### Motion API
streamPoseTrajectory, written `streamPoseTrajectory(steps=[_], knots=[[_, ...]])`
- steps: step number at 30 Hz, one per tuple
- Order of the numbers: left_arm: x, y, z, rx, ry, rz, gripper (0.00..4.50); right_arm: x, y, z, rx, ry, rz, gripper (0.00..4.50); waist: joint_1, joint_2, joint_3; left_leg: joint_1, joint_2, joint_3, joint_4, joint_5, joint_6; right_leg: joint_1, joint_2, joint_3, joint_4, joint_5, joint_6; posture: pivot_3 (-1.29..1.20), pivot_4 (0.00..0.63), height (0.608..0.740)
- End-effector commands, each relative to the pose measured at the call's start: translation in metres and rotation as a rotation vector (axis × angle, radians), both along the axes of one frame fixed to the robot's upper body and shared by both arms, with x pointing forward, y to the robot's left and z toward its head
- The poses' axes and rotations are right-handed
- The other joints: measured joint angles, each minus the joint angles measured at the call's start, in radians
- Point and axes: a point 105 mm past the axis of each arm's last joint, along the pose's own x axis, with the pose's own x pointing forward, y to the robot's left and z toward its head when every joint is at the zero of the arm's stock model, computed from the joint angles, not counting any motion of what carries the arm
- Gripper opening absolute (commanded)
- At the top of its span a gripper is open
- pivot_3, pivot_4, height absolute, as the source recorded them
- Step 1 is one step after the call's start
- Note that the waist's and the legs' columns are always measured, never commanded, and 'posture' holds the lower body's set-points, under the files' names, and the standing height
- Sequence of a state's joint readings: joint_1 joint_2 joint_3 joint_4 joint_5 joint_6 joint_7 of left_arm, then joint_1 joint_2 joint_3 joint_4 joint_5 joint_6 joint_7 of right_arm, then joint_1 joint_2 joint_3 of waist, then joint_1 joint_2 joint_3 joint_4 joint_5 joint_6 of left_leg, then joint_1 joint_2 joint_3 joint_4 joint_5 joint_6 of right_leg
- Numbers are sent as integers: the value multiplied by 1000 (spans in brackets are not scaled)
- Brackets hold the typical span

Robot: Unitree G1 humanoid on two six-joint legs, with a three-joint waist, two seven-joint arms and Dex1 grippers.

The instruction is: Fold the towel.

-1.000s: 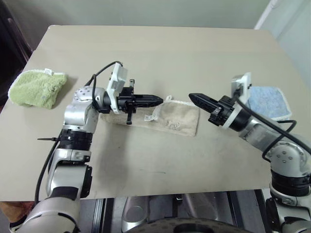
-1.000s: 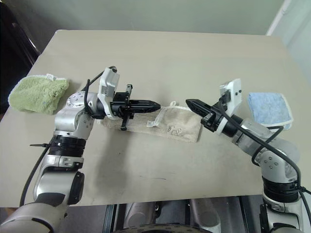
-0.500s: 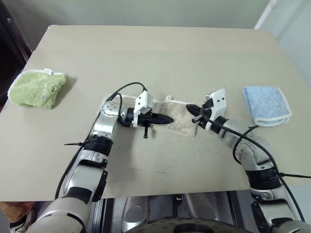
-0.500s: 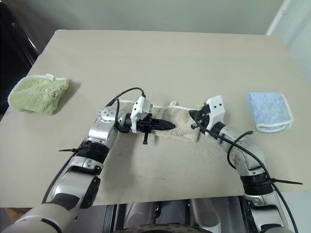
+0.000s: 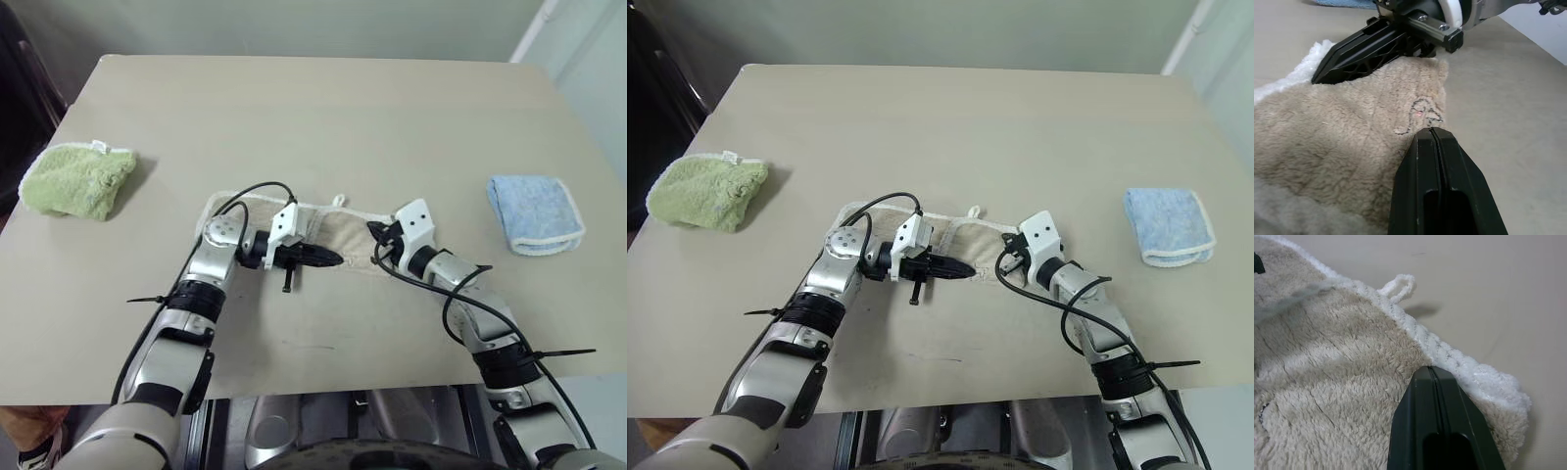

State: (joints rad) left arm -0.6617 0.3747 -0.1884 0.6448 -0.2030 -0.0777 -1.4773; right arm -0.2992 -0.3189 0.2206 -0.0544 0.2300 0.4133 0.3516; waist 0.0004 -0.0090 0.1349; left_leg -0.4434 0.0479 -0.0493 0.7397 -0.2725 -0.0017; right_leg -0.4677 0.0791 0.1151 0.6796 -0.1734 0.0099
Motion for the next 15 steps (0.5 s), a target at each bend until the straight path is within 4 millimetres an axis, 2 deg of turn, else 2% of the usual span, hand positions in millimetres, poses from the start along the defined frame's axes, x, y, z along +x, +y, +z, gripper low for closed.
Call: streamPoseTrajectory(steps=[1, 4, 8, 12, 15], knots=[[6, -1, 23, -88, 11, 27, 51, 5, -8, -6, 2, 26, -30, 0, 0, 0, 0, 0, 0, 0, 0, 0, 0, 0, 0, 0, 0, -1, -1, 0, 150, 703], [1, 3, 40, -142, 78, 4, 625, 9, -8, 20, 121, -13, -23, 0, 0, 0, 0, 0, 0, 0, 0, 0, 0, 0, 0, 0, 0, 0, -1, 0, 150, 703], [2, 14, 67, -235, 107, 46, 1978, 6, -6, 61, 259, -83, 33, 0, 0, 0, 0, -2, 0, 1, 0, 0, 0, -2, 0, 0, 0, 1, -4, 0, 150, 703], [4, 30, 94, -277, 91, 101, 3376, -10, -1, 100, 343, -137, 151, 0, -1, 0, 0, -2, 0, 1, -3, 0, 0, -3, 0, 0, 0, 4, -8, 0, 150, 703], [6, 50, 99, -241, 88, 167, 4435, -28, 7, 115, 337, -137, 269, 0, 0, 0, 0, -1, 0, 1, -5, 0, -1, -3, 0, 0, 0, 2, -10, 0, 150, 703]])
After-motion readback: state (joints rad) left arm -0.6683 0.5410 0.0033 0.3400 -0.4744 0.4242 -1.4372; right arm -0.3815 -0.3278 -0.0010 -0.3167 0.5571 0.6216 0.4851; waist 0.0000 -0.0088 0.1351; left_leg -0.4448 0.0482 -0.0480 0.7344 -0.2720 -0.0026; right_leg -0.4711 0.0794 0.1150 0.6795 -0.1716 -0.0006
